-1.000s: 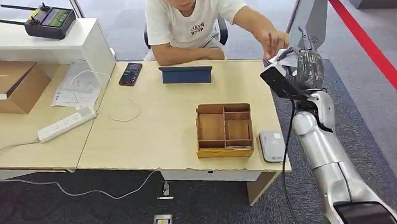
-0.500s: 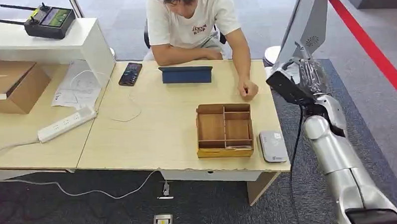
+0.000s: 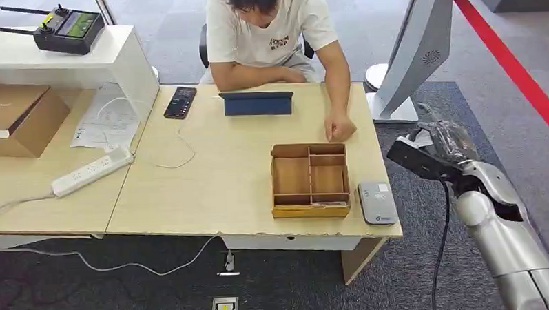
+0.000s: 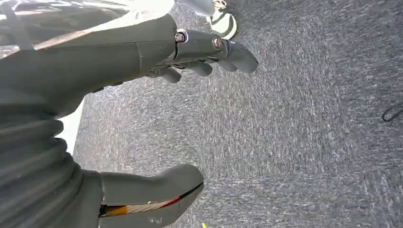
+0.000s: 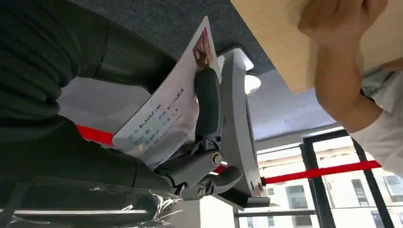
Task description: Pass the card to the sensor for recognition and then transmit it.
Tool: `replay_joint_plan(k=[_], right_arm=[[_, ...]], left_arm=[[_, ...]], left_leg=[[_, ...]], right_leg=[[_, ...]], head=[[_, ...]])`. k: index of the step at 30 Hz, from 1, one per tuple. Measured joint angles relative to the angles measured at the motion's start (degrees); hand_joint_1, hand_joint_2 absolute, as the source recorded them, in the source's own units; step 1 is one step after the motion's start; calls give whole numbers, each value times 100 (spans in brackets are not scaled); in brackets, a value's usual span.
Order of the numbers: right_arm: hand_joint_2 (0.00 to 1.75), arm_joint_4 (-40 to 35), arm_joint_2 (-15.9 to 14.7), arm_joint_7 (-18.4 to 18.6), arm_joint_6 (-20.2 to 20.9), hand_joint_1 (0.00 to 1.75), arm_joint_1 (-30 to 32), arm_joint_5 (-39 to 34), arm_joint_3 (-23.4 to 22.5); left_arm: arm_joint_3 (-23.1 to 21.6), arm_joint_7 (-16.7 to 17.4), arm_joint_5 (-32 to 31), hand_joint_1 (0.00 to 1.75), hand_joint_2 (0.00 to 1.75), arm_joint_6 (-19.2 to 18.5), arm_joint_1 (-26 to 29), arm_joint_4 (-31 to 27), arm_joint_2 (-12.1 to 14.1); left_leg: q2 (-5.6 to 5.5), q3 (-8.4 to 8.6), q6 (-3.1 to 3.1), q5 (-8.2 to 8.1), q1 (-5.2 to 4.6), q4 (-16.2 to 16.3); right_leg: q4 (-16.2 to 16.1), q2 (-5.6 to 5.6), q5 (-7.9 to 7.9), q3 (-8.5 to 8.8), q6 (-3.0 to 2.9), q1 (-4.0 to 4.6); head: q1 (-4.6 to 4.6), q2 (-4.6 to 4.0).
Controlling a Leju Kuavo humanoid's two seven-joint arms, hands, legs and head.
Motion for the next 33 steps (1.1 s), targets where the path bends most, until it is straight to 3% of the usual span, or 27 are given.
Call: replay_joint_plan(k=[9,25,33], right_arm=[[175,59,2,144,159,175,381,164,149],[175,994,361,74,-461,175,316,911,533],[175,1458,442,4,-490,175,198,966,586]], left_arm=[[0,-4,-103,0,175,-35,-15,0,11],[0,-35,-109,0,175,-105,-37,0,15],[0,-46,-118,0,175,-105,-37,0,13]], left_leg=[[-1,-3,0,0,0,-1],[-1,-4,0,0,1,-1],[-1,-4,0,0,1,-1]], right_leg=[[0,0,0,-1,0,0],[1,0,0,-1,0,1],[1,0,0,-2,0,1]], head=[[2,0],[2,0],[2,0]])
